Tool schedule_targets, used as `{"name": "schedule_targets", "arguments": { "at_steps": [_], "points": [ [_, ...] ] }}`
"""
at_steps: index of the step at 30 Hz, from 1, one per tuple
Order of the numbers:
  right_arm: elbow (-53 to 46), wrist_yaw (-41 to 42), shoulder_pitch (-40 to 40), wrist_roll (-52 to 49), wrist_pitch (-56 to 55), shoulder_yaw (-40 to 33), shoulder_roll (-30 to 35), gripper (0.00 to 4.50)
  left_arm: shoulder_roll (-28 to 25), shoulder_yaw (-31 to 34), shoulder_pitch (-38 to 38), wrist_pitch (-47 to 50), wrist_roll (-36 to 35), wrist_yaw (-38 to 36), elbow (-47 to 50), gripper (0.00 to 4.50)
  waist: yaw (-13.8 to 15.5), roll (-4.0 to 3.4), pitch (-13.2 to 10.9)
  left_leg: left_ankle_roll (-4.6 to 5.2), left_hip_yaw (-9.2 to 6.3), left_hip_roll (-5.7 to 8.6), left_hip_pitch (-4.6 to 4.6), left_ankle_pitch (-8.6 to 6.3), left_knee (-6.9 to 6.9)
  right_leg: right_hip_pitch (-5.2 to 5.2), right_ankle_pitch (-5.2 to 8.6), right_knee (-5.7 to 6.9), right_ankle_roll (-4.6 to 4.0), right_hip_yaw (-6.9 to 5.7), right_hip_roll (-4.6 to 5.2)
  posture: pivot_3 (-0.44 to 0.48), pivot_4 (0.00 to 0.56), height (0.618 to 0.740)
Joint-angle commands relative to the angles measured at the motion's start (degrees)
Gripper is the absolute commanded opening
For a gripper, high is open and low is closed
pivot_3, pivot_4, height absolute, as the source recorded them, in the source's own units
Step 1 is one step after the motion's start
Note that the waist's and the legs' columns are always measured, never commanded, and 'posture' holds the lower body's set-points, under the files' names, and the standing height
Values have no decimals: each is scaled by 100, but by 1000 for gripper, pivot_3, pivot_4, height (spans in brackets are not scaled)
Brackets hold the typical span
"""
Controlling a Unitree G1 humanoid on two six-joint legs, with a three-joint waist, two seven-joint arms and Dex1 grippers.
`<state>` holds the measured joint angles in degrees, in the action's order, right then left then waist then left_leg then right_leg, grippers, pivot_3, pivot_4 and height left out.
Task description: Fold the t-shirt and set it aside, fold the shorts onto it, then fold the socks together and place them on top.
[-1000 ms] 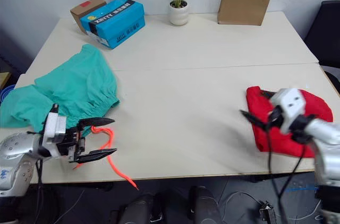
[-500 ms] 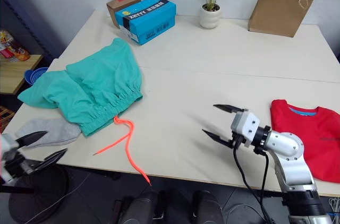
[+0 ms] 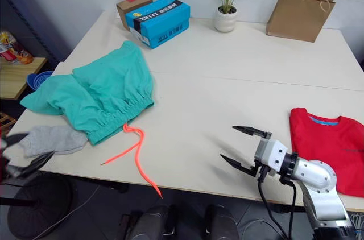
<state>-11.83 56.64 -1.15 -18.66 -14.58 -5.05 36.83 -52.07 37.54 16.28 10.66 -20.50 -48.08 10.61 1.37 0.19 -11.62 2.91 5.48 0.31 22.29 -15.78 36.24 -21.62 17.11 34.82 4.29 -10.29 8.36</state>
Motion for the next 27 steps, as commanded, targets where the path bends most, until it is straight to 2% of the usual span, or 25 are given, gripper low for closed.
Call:
{"name": "schedule_targets", "arguments": {
  "at_steps": [1, 4, 7, 10, 15, 17, 22, 27],
  "points": [
    [-282, -160, 61, -86, 208, 37, -47, 4436, -426, -997, -650, -92, 536, -169, -258, 4500, -10, -2, 0, 0, 13, 1, -8, -3, -8, -3, -5, 0, 5, 6, 0, 0, 150, 740],
    [-388, -180, 14, -91, 342, 36, -4, 4436, -727, -1731, -1291, -303, 904, -465, -822, 4500, -37, -1, 0, -39, 42, -1, -2, 1, -16, -34, 2, 23, 7, 9, -6, 0, 150, 740],
    [-514, -220, -114, -28, 464, 7, 58, 4436, -800, -2317, -1983, -116, 960, -742, -1206, 4500, -20, -1, 0, -25, 52, -10, 7, 8, -19, -42, 3, 39, 8, 9, -29, 0, 150, 740],
    [-665, -379, -194, 1, 619, -54, 46, 4500, -781, -2741, -2460, 36, 1037, -963, -1411, 3902, -21, 1, 0, -18, 62, -10, 11, 5, -12, -40, 4, 29, 9, 18, -34, 0, 150, 740],
    [-806, -541, -426, 155, 729, -79, 77, 4500, -589, -3151, -2936, 101, 1041, -1181, -1636, 2277, -8, 4, 0, -8, 74, -11, 8, -2, -2, -40, 0, 26, 20, 41, -32, 0, 150, 740],
    [-869, -560, -605, 209, 699, -119, 106, 4500, -483, -3339, -3146, 76, 1066, -1285, -1765, 1643, -1, 4, 0, -35, 76, -11, 1, -13, 0, -41, 1, 21, 20, 49, -28, 0, 150, 740],
    [-938, -665, -829, 187, 723, -312, 173, 4500, 67, -3506, -4070, -141, 963, -1337, -2246, 59, 26, 10, -3, -40, 76, -11, -1, -2, 21, -45, 0, 54, 19, 64, -28, 0, 150, 740],
    [-932, -638, -1027, 181, 683, -487, 252, 4500, 720, -3858, -5103, -6, 725, -1802, -2385, 23, 29, 17, -7, -34, 75, -11, 4, -6, 72, -44, -2, 83, 20, 74, -26, 0, 150, 740]
  ]
}}
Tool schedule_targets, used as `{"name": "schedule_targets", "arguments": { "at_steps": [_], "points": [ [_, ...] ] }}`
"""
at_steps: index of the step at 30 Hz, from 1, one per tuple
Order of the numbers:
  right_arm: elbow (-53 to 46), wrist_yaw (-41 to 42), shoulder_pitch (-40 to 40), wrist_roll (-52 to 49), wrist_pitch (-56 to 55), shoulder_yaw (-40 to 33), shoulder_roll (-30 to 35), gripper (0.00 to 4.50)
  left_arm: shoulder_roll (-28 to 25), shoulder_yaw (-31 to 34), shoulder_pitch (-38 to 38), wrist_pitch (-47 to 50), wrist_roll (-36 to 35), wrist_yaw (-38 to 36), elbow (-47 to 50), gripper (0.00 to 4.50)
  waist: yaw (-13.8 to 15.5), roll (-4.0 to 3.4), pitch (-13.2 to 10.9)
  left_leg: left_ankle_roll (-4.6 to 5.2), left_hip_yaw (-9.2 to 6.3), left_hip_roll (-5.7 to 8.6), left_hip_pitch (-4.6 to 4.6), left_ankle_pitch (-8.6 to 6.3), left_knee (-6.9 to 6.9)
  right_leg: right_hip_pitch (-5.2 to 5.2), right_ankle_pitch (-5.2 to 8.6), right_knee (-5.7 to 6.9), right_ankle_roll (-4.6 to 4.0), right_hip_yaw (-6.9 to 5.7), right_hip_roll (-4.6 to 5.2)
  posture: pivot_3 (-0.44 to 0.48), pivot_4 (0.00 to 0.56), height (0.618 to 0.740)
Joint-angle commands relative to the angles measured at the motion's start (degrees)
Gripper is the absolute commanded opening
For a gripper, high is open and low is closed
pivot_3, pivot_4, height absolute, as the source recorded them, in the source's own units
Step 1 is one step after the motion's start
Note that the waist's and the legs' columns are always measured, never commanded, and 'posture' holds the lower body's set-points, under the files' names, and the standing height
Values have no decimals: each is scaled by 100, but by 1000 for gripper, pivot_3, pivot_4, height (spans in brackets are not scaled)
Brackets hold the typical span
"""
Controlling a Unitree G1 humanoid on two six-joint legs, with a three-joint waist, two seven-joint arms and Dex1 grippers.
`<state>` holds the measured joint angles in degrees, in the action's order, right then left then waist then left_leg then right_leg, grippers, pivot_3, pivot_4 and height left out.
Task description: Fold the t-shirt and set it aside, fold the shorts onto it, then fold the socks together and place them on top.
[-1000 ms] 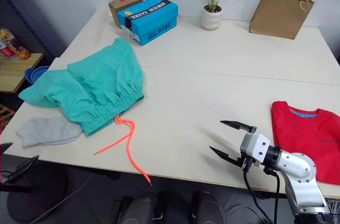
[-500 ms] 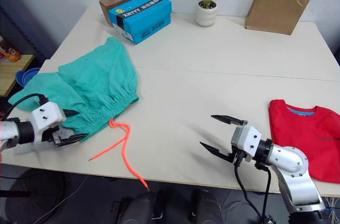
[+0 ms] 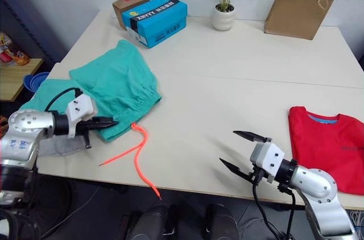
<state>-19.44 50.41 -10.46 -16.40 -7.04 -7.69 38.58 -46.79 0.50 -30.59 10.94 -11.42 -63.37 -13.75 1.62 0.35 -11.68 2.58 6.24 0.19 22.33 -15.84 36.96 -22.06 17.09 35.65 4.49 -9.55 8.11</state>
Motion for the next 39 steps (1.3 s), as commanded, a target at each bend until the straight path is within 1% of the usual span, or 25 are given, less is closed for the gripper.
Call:
{"name": "schedule_targets", "arguments": {
  "at_steps": [1, 4, 9, 12, 15, 18, 19, 21, 22, 24, 27, 28, 30, 32, 33, 34, 36, 37, 38, 39],
  "points": [
    [-156, -22, -136, -62, -75, -292, 93, 4500, 319, -289, -597, -39, -177, -415, 54, 23, -3, 1, 0, 2, 0, 0, 1, -1, 6, 1, 0, 2, 0, 0, 0, 0, 150, 740],
    [-91, 16, -296, -107, -115, -564, 180, 4500, 762, -686, -1059, -80, -189, -761, 169, 23, -8, 1, 0, 11, 8, 0, 1, -5, 14, 3, -4, 1, 6, 8, 0, 0, 150, 740],
    [-13, 104, -589, -366, -9, -1248, 355, 4500, 1833, -1177, -1552, 162, -346, -825, 324, 23, 2, 6, -3, 42, 14, 1, 6, 7, 22, 3, -6, -3, 11, 13, -4, 0, 150, 740],
    [3, 218, -734, -373, 3, -1421, 473, 4500, 2576, -1591, -1565, 420, -336, -730, 301, 23, 8, 8, -3, 46, 14, 1, 4, 6, 24, 8, -7, -4, 12, 12, -6, 0, 150, 740],
    [-30, 242, -813, -367, 53, -1575, 536, 4500, 3186, -1880, -1484, 483, -210, -528, 130, 23, -2, 10, -5, 49, 14, 0, 3, 4, 29, 12, -7, -4, 12, 12, -7, 0, 150, 740],
    [10, 250, -839, -392, 102, -1746, 587, 4500, 3599, -2002, -1424, 480, -138, -311, -72, 23, -26, 11, -5, 52, 14, 0, 1, 3, 33, 12, -8, -3, 13, 14, -6, 0, 150, 740],
    [31, 270, -828, -404, 127, -1797, 621, 4500, 3782, -1956, -1391, 609, -201, -128, -88, 207, -29, 10, -5, 53, 14, -1, -1, 2, 32, 12, -8, -2, 12, 15, -6, 0, 150, 740],
    [51, 295, -734, -456, 232, -1835, 688, 4500, 3956, -1958, -1346, 1051, -144, 283, -38, 613, -17, 13, -6, 53, 12, -4, -3, 2, 32, 13, -8, 0, 11, 15, -6, 0, 150, 740],
    [3, 288, -683, -525, 350, -1819, 709, 4500, 3903, -1933, -1353, 1408, -192, 354, 138, 929, -7, 12, -6, 53, 9, -5, -2, 2, 33, 13, -9, -1, 10, 14, -7, 0, 150, 740],
    [-291, 239, -599, -984, 1038, -1718, 751, 4500, 3613, -1667, -1378, 1785, -482, 251, 653, 1539, -27, 13, -7, 55, 8, -5, -2, 2, 33, 14, -9, -2, 10, 14, -6, 0, 150, 740],
    [-710, 187, -380, -1398, 1855, -1458, 844, 4500, 2872, -1411, -1256, 1995, -796, -246, 1293, 2459, -63, 11, -7, 45, 8, -16, -3, 3, 27, 9, -9, -2, 8, 14, -12, 0, 150, 740],
    [-879, 186, -330, -1528, 2093, -1346, 878, 4500, 2621, -1250, -1172, 1996, -915, -358, 1452, 2741, -63, 7, -5, 39, 8, -21, -3, 5, 24, 9, -9, -2, 6, 14, -17, 0, 150, 740],
    [-1162, 236, -316, -1770, 2505, -1204, 972, 4500, 2288, -985, -1025, 1889, -1020, -411, 1620, 3355, -36, 3, -3, 32, 7, -28, -6, 5, 23, 8, -6, -2, 0, 13, -21, 0, 150, 740],
    [-1583, 166, -241, -1876, 2844, -828, 1000, 4500, 1597, -560, -610, 1375, -937, -677, 1614, 3920, -17, 3, -3, 32, 2, -28, -5, 5, 23, 9, -4, -4, -4, 12, -22, 0, 150, 740],
    [-1761, 25, -141, -1784, 2956, -552, 945, 4500, 1267, -351, -368, 1101, -863, -755, 1573, 4294, -44, 3, -3, 32, 2, -28, -4, 4, 23, 8, -4, -6, -4, 12, -21, 0, 150, 740],
    [-1873, -91, -68, -1704, 3031, -381, 897, 4500, 1059, -240, -209, 924, -837, -790, 1550, 4484, -46, 3, -3, 30, 5, -28, -4, 1, 19, 5, -4, -8, -4, 15, -21, 0, 150, 740],
    [-1996, -410, 107, -1445, 3110, 36, 682, 4500, 643, -92, 145, 551, -716, -872, 1499, 4484, -25, 6, -4, 28, 5, -30, 3, -2, 20, 1, -3, -11, -6, 12, -21, 0, 150, 740],
    [-2007, -647, 192, -1109, 3079, 384, 525, 4500, 377, 49, 439, 242, -599, -906, 1468, 4484, -15, 5, -4, 28, 2, -29, 4, -3, 21, 2, -3, -14, -6, 11, -20, 0, 150, 740],
    [-2013, -811, 245, -866, 3057, 621, 419, 4500, 195, 145, 647, 21, -523, -920, 1453, 4484, -4, 5, -4, 7, 3, -23, 6, -22, 22, 1, -3, -16, -5, 12, -13, 0, 150, 740],
    [-1991, -953, 280, -546, 3000, 869, 358, 4500, 120, 311, 836, -67, -554, -841, 1461, 4484, 4, 5, -4, 8, 2, -22, 7, -25, 24, 0, -3, -18, -5, 11, -10, 0, 150, 740]
  ]
}}
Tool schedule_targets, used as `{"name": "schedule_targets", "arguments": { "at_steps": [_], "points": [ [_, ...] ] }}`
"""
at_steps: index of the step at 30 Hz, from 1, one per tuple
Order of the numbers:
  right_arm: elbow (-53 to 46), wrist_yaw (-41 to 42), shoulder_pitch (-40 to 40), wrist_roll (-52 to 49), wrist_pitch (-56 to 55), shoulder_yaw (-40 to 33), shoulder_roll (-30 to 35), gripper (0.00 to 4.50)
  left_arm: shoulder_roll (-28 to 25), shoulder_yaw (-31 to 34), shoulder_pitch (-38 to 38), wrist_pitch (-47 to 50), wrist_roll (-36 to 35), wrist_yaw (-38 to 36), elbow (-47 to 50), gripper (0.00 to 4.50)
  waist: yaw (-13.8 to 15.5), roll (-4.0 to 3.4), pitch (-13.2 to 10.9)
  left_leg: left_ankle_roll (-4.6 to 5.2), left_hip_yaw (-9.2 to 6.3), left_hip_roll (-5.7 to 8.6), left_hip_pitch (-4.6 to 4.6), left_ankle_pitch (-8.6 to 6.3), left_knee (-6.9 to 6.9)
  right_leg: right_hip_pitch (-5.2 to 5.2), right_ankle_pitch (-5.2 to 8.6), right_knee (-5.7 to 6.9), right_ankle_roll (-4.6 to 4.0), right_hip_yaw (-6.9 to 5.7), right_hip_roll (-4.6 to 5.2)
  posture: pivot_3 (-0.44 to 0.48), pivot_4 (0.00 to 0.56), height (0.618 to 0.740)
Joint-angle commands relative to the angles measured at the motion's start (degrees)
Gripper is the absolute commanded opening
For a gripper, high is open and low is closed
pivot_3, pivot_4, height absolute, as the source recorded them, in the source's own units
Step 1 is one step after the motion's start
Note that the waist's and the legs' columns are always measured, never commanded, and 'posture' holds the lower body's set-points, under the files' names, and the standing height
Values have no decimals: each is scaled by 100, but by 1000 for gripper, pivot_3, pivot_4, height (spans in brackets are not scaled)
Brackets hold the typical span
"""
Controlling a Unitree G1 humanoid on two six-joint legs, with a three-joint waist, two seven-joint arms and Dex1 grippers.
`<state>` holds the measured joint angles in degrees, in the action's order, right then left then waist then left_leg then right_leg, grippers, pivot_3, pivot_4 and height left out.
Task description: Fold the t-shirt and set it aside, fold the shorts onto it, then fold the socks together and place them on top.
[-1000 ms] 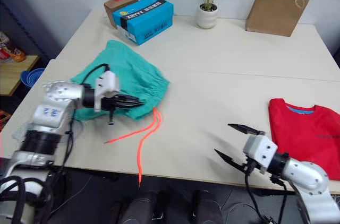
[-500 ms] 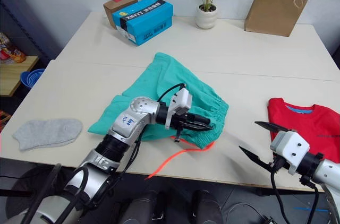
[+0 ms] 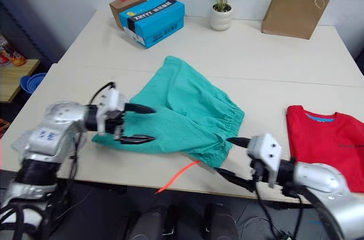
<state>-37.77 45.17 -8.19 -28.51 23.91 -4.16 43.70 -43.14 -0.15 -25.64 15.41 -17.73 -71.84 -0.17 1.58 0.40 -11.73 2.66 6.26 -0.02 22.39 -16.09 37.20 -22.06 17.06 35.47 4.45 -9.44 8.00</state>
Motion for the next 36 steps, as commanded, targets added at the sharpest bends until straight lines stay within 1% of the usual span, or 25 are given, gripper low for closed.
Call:
{"name": "schedule_targets", "arguments": {
  "at_steps": [1, 4, 6, 8, 10, 14, 17, 19, 21, 24, 26, 28, 29, 30, 36],
  "points": [
    [-96, -571, 57, 1001, -160, 753, -199, 4500, -291, 511, 538, -717, 106, 108, 50, 4484, 16, 0, 0, 1, 0, 3, 3, -2, -1, -2, 0, -3, 1, 0, 4, 0, 150, 740],
    [19, -803, 22, 1589, -201, 1125, -223, 4500, -379, 602, 911, -1328, 289, 204, -111, 4484, 24, 0, 0, 10, 1, 15, 20, -8, -4, -16, -2, -12, 6, 1, 19, 0, 150, 740],
    [116, -977, 0, 1993, -284, 1284, -218, 4500, -334, 563, 1032, -1470, 314, 250, -177, 4484, 17, 0, 0, 12, 3, 22, 54, -8, 1, -47, -7, -11, 14, 1, 25, 0, 150, 740],
    [258, -1290, -57, 2545, -505, 1417, -257, 4500, -316, 354, 1167, -1847, 561, 252, -393, 4484, 0, 2, 2, 16, 5, 23, 66, -5, 5, -55, -10, -9, 19, 0, 23, 0, 150, 740],
    [333, -1496, -120, 2973, -790, 1453, -259, 4500, -287, 231, 1195, -2069, 720, 309, -541, 4484, -9, 2, 2, 16, 10, 23, 66, -5, 3, -55, -10, -6, 19, -1, 22, 0, 150, 740],
    [398, -1707, -329, 3218, -1053, 1352, -406, 4500, -176, 18, 1034, -2240, 1077, 644, -1002, 4484, -1, 6, 4, 13, 12, 23, 59, 2, 4, -54, -9, 5, 19, 1, 19, 0, 150, 740],
    [441, -1777, -452, 3266, -1245, 1201, -472, 3889, -156, -58, 943, -2419, 1240, 817, -1404, 3853, 2, 2, 7, 23, 11, 22, 44, 10, 4, -42, -17, 8, 20, 7, 22, 0, 150, 740],
    [472, -1759, -468, 3255, -1333, 1108, -478, 3251, -232, -130, 955, -2563, 1259, 722, -1573, 3302, -7, 0, 8, 39, 12, 22, 30, 6, -3, -35, -24, 9, 15, 16, 22, 0, 150, 740],
    [552, -1718, -458, 3271, -1444, 993, -438, 2497, -336, -174, 989, -2684, 1239, 590, -1633, 2641, -11, -3, 10, 40, 13, 21, 15, 7, -10, -29, -25, 9, 11, 21, 22, 0, 150, 740],
    [712, -1559, -447, 3180, -1652, 780, -336, 1424, -469, -166, 1112, -2545, 1047, 375, -1521, 1713, -27, -12, 14, 37, 15, 16, 4, 8, -19, -28, -21, 11, 3, 23, 20, 0, 150, 740],
    [824, -1306, -479, 3020, -1868, 617, -198, 681, -570, -135, 1299, -2374, 852, 176, -1278, 1066, -47, -14, 15, 35, 20, 14, 2, 9, -24, -32, -18, 16, -2, 23, 19, 0, 150, 740],
    [972, -1009, -520, 2828, -2160, 427, -53, 6, -679, -56, 1606, -2038, 468, -68, -812, 447, -73, -14, 15, 26, 25, 5, 2, 7, -26, -36, -15, 17, -6, 23, 11, 0, 150, 740],
    [1072, -891, -536, 2772, -2309, 321, 35, 0, -742, 0, 1781, -1879, 305, -127, -557, 164, -91, -14, 15, 18, 28, 1, 3, 9, -25, -37, -14, 18, -7, 23, 7, 0, 150, 740],
    [1165, -760, -548, 2682, -2469, 227, 102, 0, -833, 44, 1969, -1708, 164, -197, -288, 44, -105, -14, 15, 13, 30, -2, 2, 8, -26, -36, -12, 17, -7, 23, 3, 0, 150, 740],
    [1650, 8, -752, 2227, -3380, -252, 461, 0, -1411, 550, 3121, -590, -546, -316, 1191, 44, -135, -6, 9, 7, 37, -5, 8, -2, -16, -35, -4, 8, 0, 28, 1, 0, 150, 740]
  ]
}}
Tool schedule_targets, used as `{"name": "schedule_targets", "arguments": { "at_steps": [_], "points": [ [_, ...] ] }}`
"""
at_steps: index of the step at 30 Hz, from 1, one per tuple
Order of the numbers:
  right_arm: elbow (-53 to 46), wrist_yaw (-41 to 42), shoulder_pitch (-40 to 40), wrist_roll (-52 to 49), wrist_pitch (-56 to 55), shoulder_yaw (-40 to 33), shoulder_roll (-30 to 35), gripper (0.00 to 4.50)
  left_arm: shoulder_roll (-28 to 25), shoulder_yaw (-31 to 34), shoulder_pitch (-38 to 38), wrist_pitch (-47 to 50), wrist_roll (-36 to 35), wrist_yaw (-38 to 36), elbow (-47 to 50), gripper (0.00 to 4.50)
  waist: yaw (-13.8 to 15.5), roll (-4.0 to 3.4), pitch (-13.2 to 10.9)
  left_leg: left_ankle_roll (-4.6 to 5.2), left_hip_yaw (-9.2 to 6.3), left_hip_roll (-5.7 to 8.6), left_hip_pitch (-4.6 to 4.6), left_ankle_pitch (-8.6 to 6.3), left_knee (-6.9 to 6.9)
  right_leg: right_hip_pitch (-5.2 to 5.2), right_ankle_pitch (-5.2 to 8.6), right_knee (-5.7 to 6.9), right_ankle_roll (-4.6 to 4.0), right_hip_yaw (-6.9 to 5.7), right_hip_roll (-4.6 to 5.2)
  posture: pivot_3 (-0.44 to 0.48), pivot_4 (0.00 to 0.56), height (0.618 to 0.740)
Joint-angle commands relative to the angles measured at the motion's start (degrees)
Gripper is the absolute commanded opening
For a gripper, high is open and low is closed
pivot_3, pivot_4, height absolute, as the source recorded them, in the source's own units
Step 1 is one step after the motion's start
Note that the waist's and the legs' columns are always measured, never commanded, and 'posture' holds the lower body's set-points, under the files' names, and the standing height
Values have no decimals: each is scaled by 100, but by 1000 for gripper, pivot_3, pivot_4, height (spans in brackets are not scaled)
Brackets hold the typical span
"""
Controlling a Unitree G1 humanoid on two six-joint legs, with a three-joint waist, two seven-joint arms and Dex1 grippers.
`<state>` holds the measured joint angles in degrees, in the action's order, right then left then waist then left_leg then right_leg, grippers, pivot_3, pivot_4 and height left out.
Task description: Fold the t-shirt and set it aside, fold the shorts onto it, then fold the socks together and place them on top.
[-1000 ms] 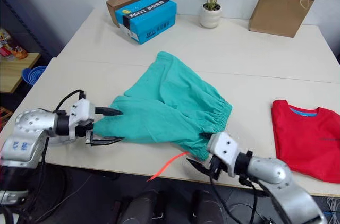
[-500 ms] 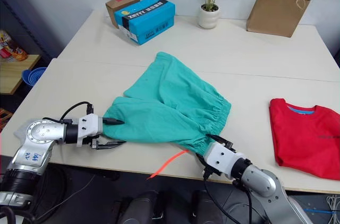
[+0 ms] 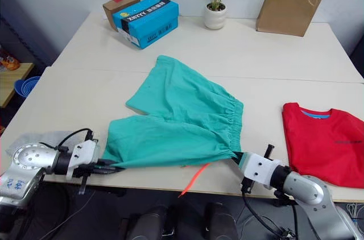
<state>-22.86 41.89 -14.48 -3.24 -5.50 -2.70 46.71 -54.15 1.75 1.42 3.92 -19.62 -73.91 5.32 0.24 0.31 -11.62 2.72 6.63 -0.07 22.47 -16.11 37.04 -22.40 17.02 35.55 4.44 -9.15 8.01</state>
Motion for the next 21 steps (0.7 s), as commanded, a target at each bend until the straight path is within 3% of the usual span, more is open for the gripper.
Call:
{"name": "schedule_targets", "arguments": {
  "at_steps": [1, 6, 12, 15, 21],
  "points": [
    [221, 427, -158, -354, -553, -456, 193, 0, -395, 425, 565, 722, -443, -116, 815, 44, -1, 7, -4, 1, 0, 0, 0, -1, 0, 1, 0, -2, 0, 0, 0, 0, 150, 740],
    [432, 1518, -840, -1161, -760, -914, 597, 0, -1006, 1315, 1505, 2013, -1300, -285, 1989, 44, 51, 8, -11, 26, -3, -1, -2, -19, 1, 3, 1, -3, -1, 3, 0, 0, 150, 740],
    [229, 1999, -1341, -1716, -285, -1222, 754, 0, -1701, 1950, 2028, 3556, -2057, -489, 2732, 44, 115, 1, -13, 26, -8, -3, -3, -21, 3, 4, 5, -5, -9, 6, -1, 0, 150, 740],
    [-13, 1883, -1305, -2239, 388, -1434, 692, 0, -1684, 1556, 1059, 3354, -1950, -268, 2397, 44, 141, -10, -20, 26, -10, -5, -3, -21, -1, 3, 13, -7, -20, 7, -3, 0, 150, 740],
    [-196, 1236, -704, -3166, 1642, -1834, 325, 0, -268, -26, -2651, 1893, -600, 221, 274, 44, 256, -24, -19, 14, -15, -6, 4, -6, -1, -2, 3, -10, -25, 7, -8, 0, 150, 740]
  ]
}}
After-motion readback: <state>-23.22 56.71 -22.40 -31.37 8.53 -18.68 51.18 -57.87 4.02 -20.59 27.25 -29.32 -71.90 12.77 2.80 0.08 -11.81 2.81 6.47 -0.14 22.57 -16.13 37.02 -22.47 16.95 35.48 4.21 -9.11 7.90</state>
